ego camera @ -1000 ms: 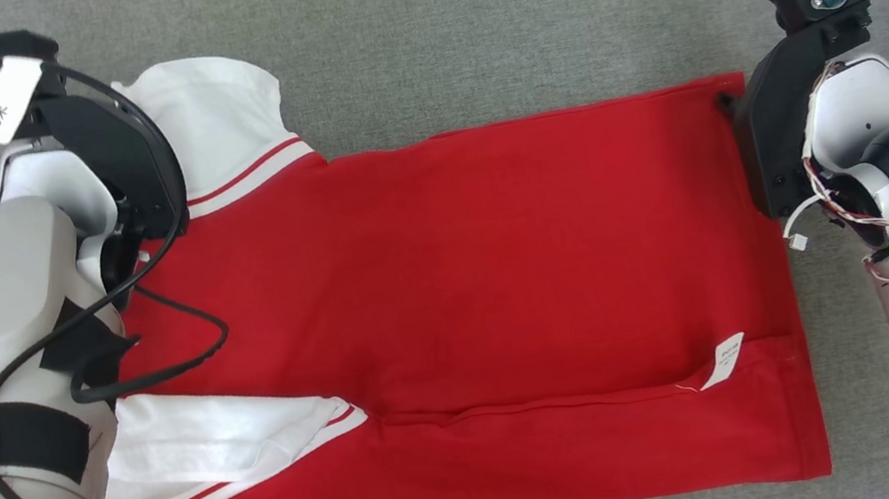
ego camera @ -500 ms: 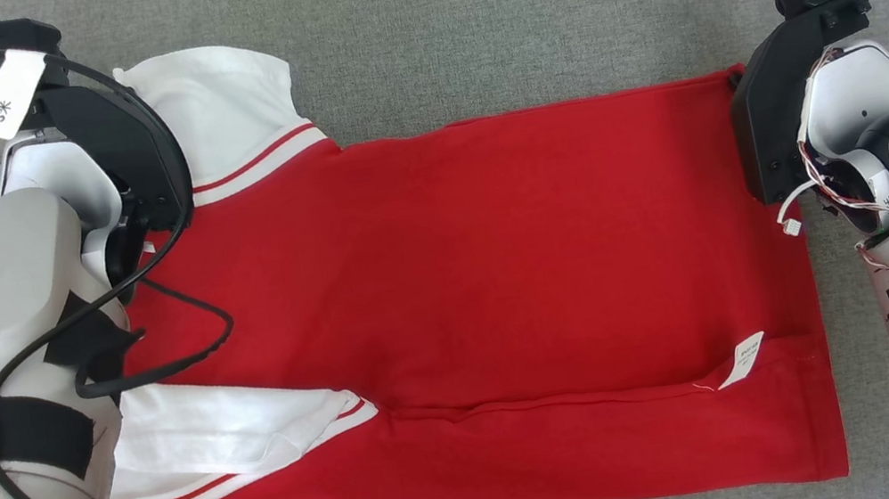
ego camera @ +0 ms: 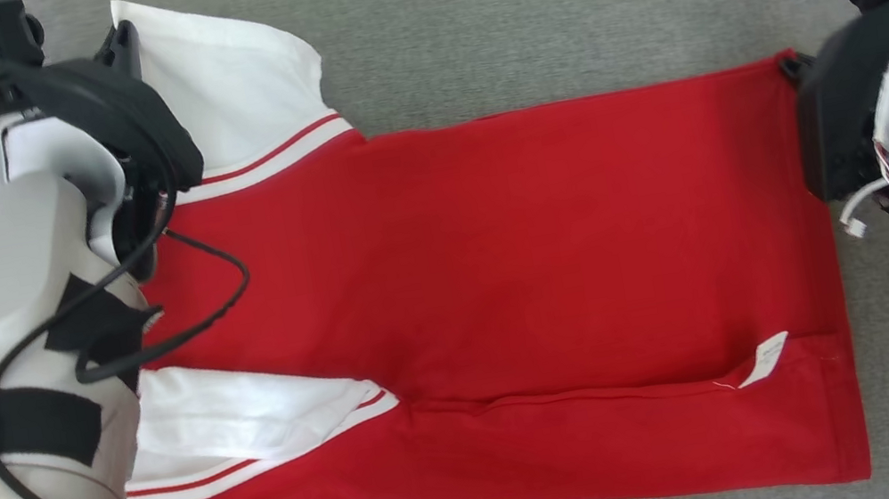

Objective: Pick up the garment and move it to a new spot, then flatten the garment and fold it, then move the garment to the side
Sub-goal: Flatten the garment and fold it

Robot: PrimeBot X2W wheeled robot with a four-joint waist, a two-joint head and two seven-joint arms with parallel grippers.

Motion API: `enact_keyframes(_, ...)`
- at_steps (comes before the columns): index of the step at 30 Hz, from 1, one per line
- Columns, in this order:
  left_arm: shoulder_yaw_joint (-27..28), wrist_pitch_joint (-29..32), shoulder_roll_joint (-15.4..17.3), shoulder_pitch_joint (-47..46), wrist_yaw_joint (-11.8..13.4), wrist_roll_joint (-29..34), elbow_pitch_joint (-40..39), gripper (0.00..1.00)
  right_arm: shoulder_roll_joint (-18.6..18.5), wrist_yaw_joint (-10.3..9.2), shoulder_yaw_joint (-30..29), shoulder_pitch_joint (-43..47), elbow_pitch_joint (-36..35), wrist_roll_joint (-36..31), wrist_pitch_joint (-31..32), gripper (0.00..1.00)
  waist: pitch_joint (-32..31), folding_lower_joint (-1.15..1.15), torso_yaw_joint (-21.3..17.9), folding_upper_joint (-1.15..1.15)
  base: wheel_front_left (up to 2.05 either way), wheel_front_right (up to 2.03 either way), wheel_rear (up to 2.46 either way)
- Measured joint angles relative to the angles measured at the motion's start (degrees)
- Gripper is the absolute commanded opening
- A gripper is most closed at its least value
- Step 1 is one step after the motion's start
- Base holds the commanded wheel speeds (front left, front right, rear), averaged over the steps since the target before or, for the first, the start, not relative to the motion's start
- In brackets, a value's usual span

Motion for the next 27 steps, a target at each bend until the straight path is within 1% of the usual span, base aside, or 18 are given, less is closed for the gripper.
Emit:
enact_keyframes(1,0.22,-2.12,-0.25,0.97,-0.2,-0.78,-0.56,0.0,-0.57,0.0,-0.52,1.69,-1.66,0.51,-0.07,0.0,-0.07,0.0,0.73,0.0,0.0,0.0,0.0)
enact_keyframes(7,0.42,-7.3,-0.9,5.45,-1.15,-2.05,-2.24,0.0,-0.86,0.0,-2.1,6.49,-6.35,2.22,-0.73,0.0,-1.73,0.0,2.21,0.0,0.0,0.0,0.0)
enact_keyframes(13,0.46,-10.83,-1.02,10.39,-1.75,-3.13,-4.61,0.0,-0.7,0.0,-2.44,11.54,-10.27,4.12,-1.2,0.0,-4.65,-0.01,3.16,0.0,0.0,0.0,0.0)
enact_keyframes(16,0.16,-11.9,-1.08,13.37,-2.41,-3.66,-7.57,0.0,-1.03,0.0,-2.53,14.48,-11.69,4.95,-1.15,0.0,-6.24,-0.01,3.72,0.0,0.0,0.0,0.0)
enact_keyframes(19,-0.64,-12.46,-0.97,17.33,-2.71,-4.05,-11.21,0.0,-1.62,0.0,-2.27,16.9,-12.12,5.86,-1.18,0.0,-7.92,-0.01,4.2,0.0,0.0,0.0,0.0)
enact_keyframes(22,0.25,-12.84,0.23,21.6,-2.74,-6.09,-15.02,0.0,-2.7,0.0,-0.88,18.29,-11.74,6.53,-1.22,0.0,-9.62,-0.01,4.54,0.0,0.0,0.0,0.0)
enact_keyframes(27,0.79,-12.9,1.7,28.75,-2.66,-6.8,-20.56,0.0,-4.55,0.0,0.24,20.38,-10.36,6.73,-2.03,0.0,-12.16,-0.01,5.13,-0.01,0.0,0.0,0.0)
